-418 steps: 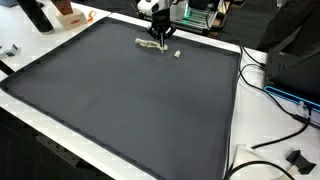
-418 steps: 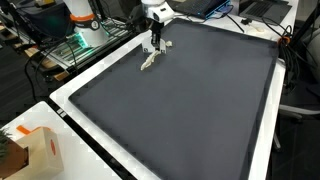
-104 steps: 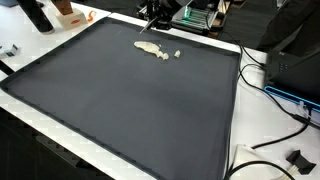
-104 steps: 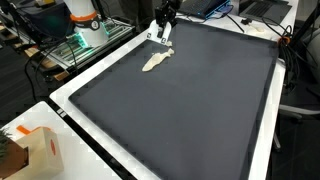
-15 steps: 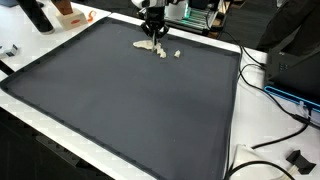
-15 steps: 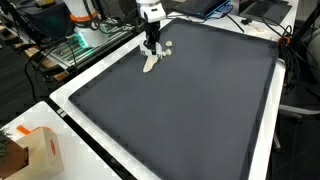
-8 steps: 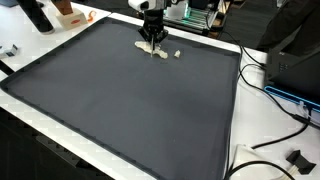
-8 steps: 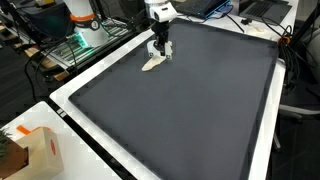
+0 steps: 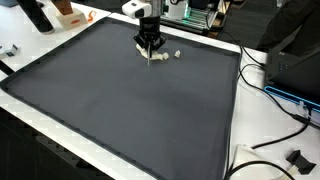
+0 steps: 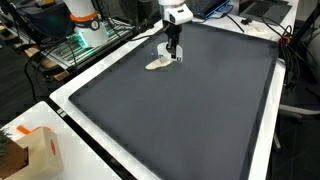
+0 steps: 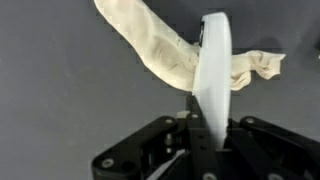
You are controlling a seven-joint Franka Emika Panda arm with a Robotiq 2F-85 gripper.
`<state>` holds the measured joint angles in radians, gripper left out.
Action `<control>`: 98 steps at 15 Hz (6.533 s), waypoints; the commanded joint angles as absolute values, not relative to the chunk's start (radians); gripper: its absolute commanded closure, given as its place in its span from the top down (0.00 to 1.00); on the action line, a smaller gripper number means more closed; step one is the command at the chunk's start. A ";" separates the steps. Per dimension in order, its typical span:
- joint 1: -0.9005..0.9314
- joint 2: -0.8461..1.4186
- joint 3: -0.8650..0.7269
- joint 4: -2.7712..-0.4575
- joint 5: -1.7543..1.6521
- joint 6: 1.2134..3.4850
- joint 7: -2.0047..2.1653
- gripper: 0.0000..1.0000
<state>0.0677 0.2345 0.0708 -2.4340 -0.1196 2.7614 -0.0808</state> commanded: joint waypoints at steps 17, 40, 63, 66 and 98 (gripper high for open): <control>0.023 0.093 0.097 -2.743 0.049 2.830 -0.159 0.01; 0.056 0.173 0.069 -2.618 -0.126 2.852 -0.118 0.01; 0.023 0.216 0.114 -2.545 0.032 2.768 -0.166 0.01; 0.020 0.162 0.099 -2.631 0.041 2.758 -0.156 0.01; 0.055 0.241 0.034 -2.537 -0.375 2.820 0.073 0.01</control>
